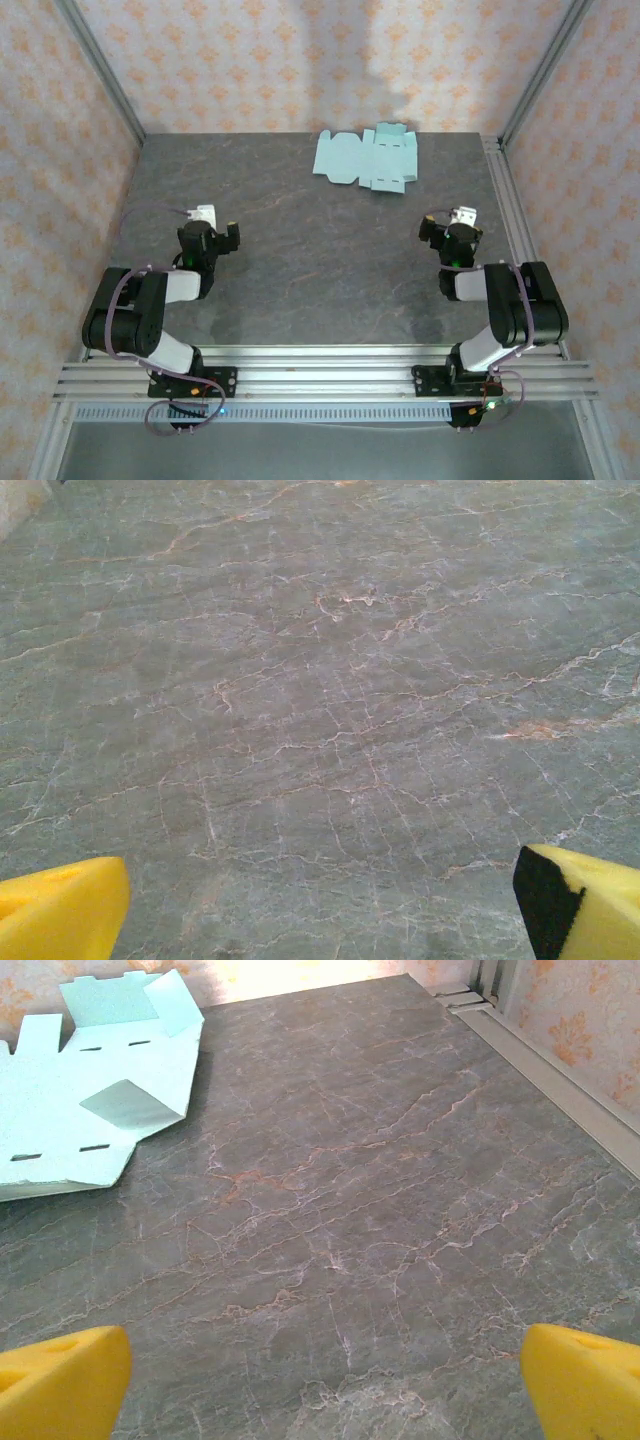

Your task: Fold the paper box

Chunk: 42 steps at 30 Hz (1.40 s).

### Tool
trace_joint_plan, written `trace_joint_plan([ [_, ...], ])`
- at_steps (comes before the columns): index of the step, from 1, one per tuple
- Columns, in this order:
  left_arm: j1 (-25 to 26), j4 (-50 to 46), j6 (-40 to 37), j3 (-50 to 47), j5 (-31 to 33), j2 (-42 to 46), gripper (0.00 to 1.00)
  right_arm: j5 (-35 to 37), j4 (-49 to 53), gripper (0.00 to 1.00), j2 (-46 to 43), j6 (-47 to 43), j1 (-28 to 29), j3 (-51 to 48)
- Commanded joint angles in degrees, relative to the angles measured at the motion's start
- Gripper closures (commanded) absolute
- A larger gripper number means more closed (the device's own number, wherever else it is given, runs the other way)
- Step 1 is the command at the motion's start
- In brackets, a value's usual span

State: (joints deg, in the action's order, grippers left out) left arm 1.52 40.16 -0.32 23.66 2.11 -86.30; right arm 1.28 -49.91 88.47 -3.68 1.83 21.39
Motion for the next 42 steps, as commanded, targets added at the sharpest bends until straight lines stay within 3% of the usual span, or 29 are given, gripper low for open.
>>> trace_joint_plan([
  [1, 0.4, 1.5, -0.7, 1.2, 0.5, 0.5, 0.00, -0.5, -0.9, 0.00, 0.5, 0.3, -0.1, 1.0],
  [26, 0.7, -1.0, -1.3, 2.1, 0.2, 1.6, 0.00, -1.5, -0.1, 0.01, -2.7, -0.2, 0.0, 0.4],
  [31, 3.7, -9.8, -4.0, 5.2, 2.3, 6.6, 0.00, -3.4, 10.6, 0.01, -10.8, -1.9, 0.6, 2.8],
  [35, 6.9, -21.6, -3.2, 10.8, 7.0, 10.1, 0.00, -1.5, 25.8, 0.01, -15.0, -2.9, 3.6, 10.2],
  [42, 13.8, -26.0, 4.0, 14.9, 2.9, 14.7, 0.00, -3.3, 52.0, 0.01, -4.9, 6.3, 8.1, 33.3],
])
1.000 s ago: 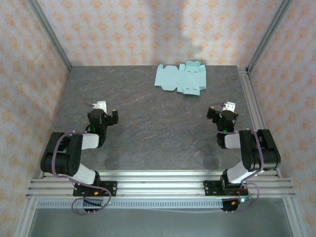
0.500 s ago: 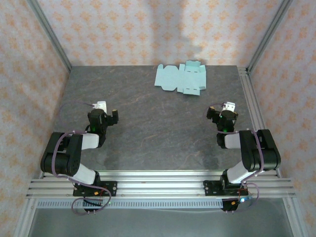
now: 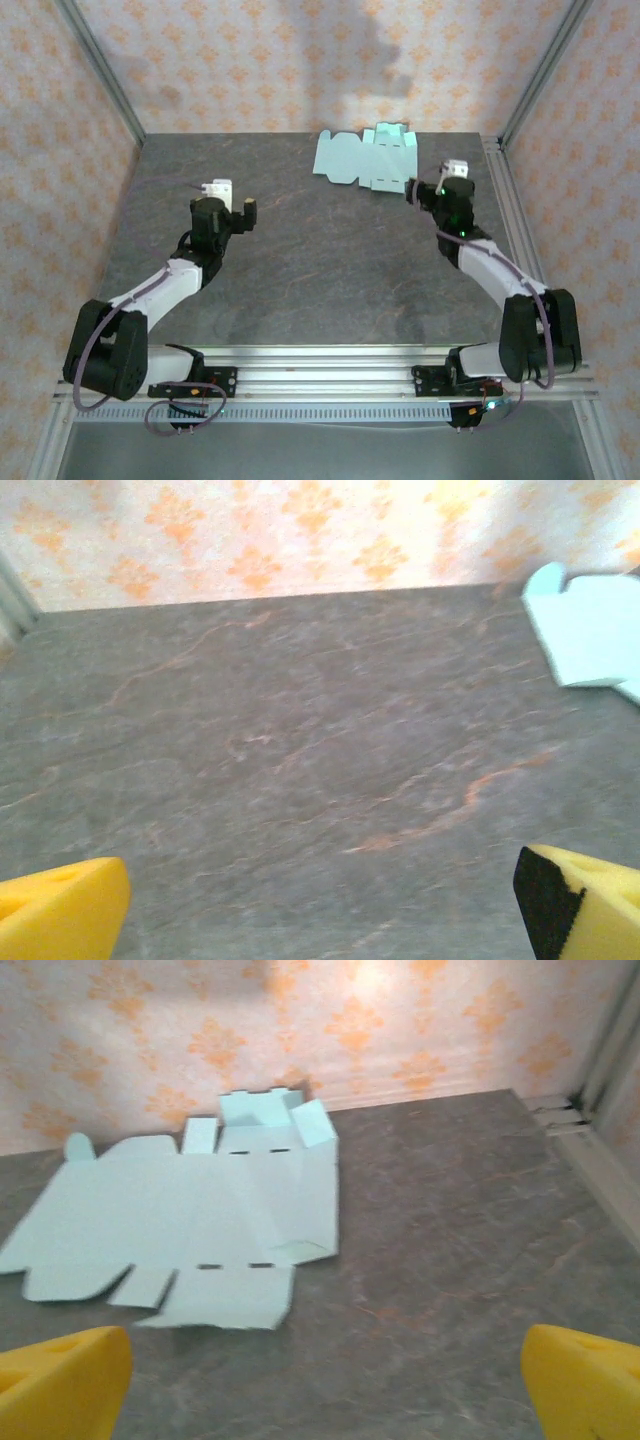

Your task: Fold the paper box

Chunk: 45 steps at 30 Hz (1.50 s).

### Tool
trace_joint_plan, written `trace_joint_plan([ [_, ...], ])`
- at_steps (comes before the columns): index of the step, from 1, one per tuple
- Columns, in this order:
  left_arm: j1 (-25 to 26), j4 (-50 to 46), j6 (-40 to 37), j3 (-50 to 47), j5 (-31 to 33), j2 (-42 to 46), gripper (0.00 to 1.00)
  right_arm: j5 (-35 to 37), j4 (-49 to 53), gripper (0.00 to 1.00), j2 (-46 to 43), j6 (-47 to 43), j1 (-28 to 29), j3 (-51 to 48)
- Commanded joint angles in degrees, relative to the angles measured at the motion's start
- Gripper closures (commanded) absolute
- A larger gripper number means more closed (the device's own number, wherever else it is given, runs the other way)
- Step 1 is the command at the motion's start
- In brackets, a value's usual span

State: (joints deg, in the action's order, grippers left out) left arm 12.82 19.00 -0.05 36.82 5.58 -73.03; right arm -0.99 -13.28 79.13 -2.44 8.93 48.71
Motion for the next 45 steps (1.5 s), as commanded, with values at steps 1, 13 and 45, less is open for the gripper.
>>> trace_joint_plan([
  [1, 3.8, -4.9, 4.4, 1.8, -0.8, 1.7, 0.00, -1.3, 17.4, 0.01, 6.5, 7.1, 1.3, 8.7],
  [13, 15.7, -5.4, 7.2, 1.4, 0.0, 1.2, 0.00, 0.7, 31.4, 0.15, 32.9, 24.4, -0.6, 36.5],
  [45, 17.4, -7.6, 8.0, 1.4, 0.7, 1.1, 0.00, -9.4, 24.8, 0.87, 42.3, 39.4, -2.7, 42.2],
])
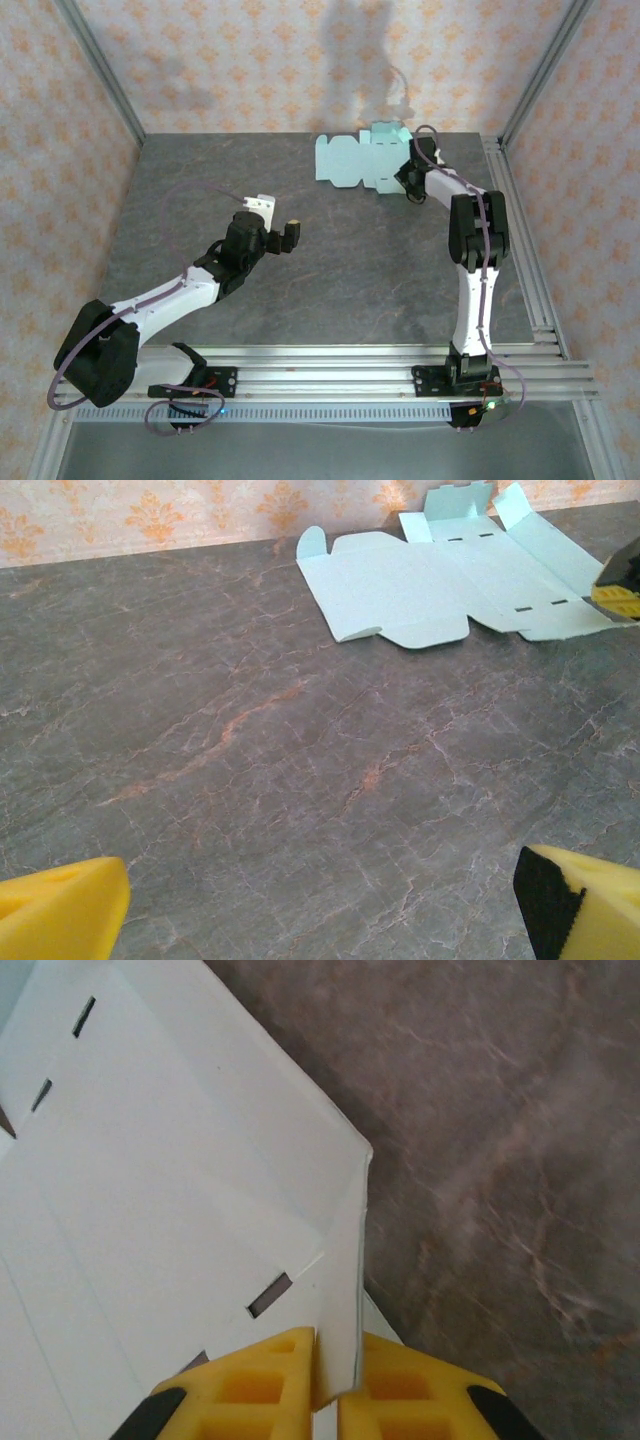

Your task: Fold the paper box

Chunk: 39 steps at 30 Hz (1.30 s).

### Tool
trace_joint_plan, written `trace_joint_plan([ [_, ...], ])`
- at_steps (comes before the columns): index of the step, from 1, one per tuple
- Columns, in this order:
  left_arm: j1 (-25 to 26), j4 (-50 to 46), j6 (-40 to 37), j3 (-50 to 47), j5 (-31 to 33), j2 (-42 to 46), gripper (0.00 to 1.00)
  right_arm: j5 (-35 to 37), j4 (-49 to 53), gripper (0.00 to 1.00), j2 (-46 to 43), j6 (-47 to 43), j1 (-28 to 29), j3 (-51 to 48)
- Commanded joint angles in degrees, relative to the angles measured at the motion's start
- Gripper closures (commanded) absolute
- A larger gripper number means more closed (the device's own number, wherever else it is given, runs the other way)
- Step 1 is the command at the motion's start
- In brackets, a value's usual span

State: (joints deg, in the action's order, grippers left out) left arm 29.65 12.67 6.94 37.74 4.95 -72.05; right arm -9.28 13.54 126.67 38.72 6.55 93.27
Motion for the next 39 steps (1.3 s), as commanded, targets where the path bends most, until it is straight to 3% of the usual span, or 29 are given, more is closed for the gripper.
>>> trace_joint_plan([
  [1, 0.5, -1.2, 1.0, 0.7, 1.2, 0.0, 0.00, -1.9, -2.5, 0.88, -6.3, -2.4, -0.3, -3.6],
  [8, 0.7, -2.0, 2.6, 2.9, -0.5, -1.7, 0.00, -3.7, -6.5, 0.92, -14.7, -3.8, 0.8, -14.3],
  [15, 0.6, -6.6, 7.4, 5.8, 0.3, -3.2, 0.00, 4.1, -15.4, 0.91, -27.2, 4.2, 5.4, -32.7],
  [22, 0.6, -8.0, 9.7, 5.7, -0.5, -2.5, 0.00, 10.5, -21.8, 0.91, -37.6, 16.4, 15.4, -48.0],
  [29, 0.6, -9.1, 9.9, 7.7, -2.8, -3.8, 0.00, 15.9, -20.2, 0.92, -44.1, 21.3, 27.3, -53.5],
  [30, 0.6, -9.3, 10.2, 8.2, -3.2, -4.3, 0.00, 16.7, -19.8, 0.87, -45.2, 21.1, 29.0, -53.7],
  [35, 0.6, -12.1, 15.4, 12.3, -5.8, -7.8, 0.00, 18.1, -17.7, 0.27, -51.9, 11.0, 30.4, -54.6],
  [37, 0.7, -11.9, 19.5, 13.1, -6.9, -9.3, 0.00, 19.6, -16.0, 0.17, -54.4, 3.5, 29.0, -54.6],
  [39, 0.7, -12.3, 24.8, 14.3, -8.0, -11.2, 0.01, 16.7, -15.6, 0.13, -55.7, -3.4, 25.8, -53.9],
])
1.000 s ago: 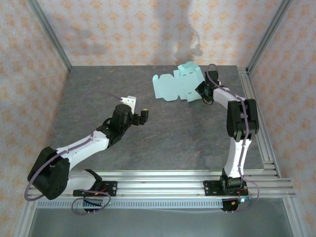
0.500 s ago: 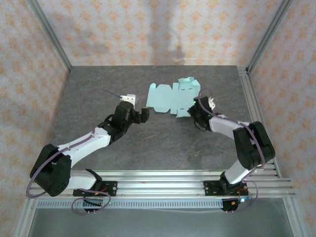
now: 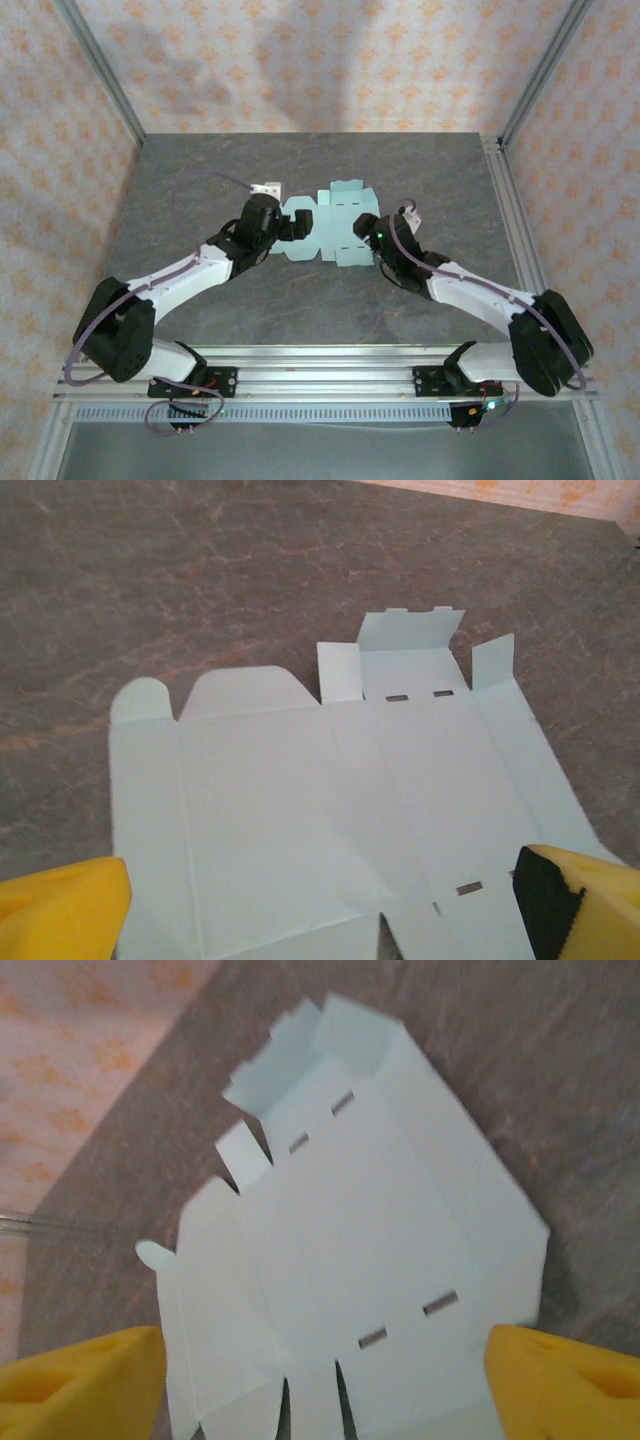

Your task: Fold the paper box

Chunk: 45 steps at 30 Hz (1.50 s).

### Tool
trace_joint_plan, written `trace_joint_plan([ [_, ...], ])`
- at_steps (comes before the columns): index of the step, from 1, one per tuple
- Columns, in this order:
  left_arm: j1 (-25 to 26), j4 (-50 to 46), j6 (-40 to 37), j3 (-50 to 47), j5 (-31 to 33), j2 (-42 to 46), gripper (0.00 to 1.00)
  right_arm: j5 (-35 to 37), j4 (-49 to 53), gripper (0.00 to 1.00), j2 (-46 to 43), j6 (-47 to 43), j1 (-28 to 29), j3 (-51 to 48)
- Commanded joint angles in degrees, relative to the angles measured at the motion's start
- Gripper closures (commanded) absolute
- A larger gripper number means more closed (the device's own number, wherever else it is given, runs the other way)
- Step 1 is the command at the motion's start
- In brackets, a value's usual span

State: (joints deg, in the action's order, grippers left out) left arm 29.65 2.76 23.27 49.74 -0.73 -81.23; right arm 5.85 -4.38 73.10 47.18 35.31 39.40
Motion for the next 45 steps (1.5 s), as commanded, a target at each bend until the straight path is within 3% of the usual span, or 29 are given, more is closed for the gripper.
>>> trace_joint_plan([
  [1, 0.7, -2.7, 10.8, 3.3, -3.1, -3.1, 0.02, -1.6, 2.5, 0.11, -2.5, -15.0, -5.0, 0.4],
  [5, 0.7, -2.4, 18.2, 7.7, -7.8, -10.1, 0.06, -16.0, 2.1, 0.02, -0.2, -22.1, -14.8, 3.1],
  [9, 0.7, -4.1, 19.2, 14.2, -13.1, -18.8, 0.14, -20.8, 3.3, 0.01, 5.7, -26.3, -19.6, 7.0],
  [14, 0.7, -7.4, 18.0, 19.8, -12.9, -25.9, 0.38, -25.9, 4.8, 0.00, 12.3, -27.4, -22.0, 10.7],
  [18, 0.6, -8.3, 16.8, 20.0, -10.7, -30.2, 0.60, -31.7, 4.6, 0.11, 16.6, -27.5, -22.1, 13.0],
  [26, 0.4, -6.5, 17.9, 16.2, -10.1, -33.8, 0.63, -33.7, 2.6, 0.21, 20.5, -28.0, -22.5, 13.9],
  [35, 0.4, -4.0, 18.4, 13.0, -10.7, -33.3, 0.64, -36.3, -2.3, 0.41, 27.0, -27.9, -24.1, 15.1],
  [45, 0.5, -4.1, 18.5, 13.5, -11.3, -33.0, 0.63, -45.7, -14.6, 0.52, 34.2, -24.6, -26.6, 14.7],
])
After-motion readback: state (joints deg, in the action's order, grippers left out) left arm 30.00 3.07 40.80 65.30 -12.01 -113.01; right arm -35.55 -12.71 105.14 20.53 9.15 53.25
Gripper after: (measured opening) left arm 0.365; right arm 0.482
